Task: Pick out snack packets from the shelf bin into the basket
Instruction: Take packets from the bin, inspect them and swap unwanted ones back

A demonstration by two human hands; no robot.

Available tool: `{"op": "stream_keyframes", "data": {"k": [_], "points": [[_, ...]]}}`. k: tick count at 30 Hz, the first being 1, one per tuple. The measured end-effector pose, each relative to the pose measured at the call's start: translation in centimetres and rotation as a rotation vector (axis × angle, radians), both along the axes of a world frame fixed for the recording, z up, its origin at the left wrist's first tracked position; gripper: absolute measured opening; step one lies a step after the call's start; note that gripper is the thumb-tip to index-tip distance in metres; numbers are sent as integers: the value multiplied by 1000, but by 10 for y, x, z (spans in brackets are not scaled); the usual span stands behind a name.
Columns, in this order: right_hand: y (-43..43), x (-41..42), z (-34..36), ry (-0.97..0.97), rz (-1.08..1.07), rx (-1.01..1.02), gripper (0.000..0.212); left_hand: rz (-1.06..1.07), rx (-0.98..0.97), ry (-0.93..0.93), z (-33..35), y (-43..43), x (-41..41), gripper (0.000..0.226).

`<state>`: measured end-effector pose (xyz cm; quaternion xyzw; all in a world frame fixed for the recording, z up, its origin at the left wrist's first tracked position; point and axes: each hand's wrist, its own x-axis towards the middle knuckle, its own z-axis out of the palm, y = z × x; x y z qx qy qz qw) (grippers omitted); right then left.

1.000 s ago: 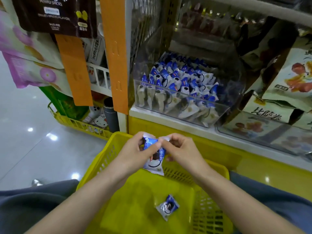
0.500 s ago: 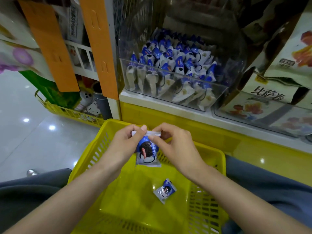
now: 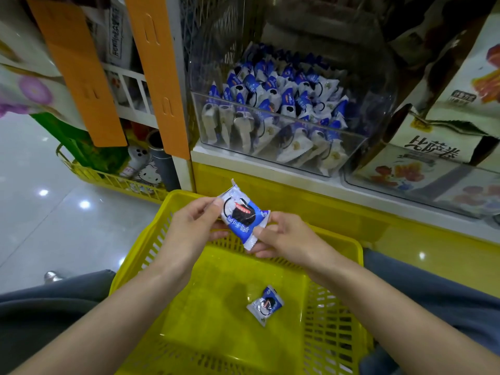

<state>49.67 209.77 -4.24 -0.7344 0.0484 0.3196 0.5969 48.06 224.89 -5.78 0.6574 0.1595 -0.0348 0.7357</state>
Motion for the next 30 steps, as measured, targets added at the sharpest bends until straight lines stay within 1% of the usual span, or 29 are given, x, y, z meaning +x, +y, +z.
{"op": "stream_keyframes", "data": {"k": [1,2,4,5,6,7,10,12,14,17,19,21,23,25,27,29,30], "points": [[-1,0,-1,-3,39,-36,13,-2,4,0,-1,0,0,20],[-2,0,-2,-35,83,-93,21,-8,12,-6,-1,1,0,20],[-3,0,-4,-165,162,-258,51,-30,63,-29,1,1,1,21],[-2,-1,-5,-237,166,-301,62,-44,108,-42,1,2,2,21],[0,-2,-3,-301,147,-293,65,-67,162,-57,1,2,2,21],[3,-3,-2,-356,121,-249,59,-99,212,-72,1,1,3,21],[5,-2,1,-458,55,-165,25,-166,262,-92,2,-2,1,19],[4,-1,1,-452,30,-165,11,-174,251,-95,4,-4,0,18],[3,0,0,-418,32,-179,4,-181,263,-111,5,-4,0,17],[3,1,2,-406,37,-221,13,-223,325,-171,4,-3,-1,16],[0,3,2,-446,45,-241,21,-253,368,-211,3,-3,-3,15],[-2,5,2,-487,49,-247,24,-280,407,-242,2,-4,-3,13],[-4,5,3,-551,55,-247,19,-274,405,-257,2,-3,-3,15],[-4,5,4,-627,57,-238,11,-257,416,-262,2,-1,-3,23],[-3,2,5,-699,75,-253,6,-256,450,-259,2,-2,-3,28],[-4,0,7,-804,133,-354,5,-259,436,-243,3,-3,-2,30],[-4,-1,8,-858,165,-422,8,-261,420,-241,3,-3,-2,30]]}}
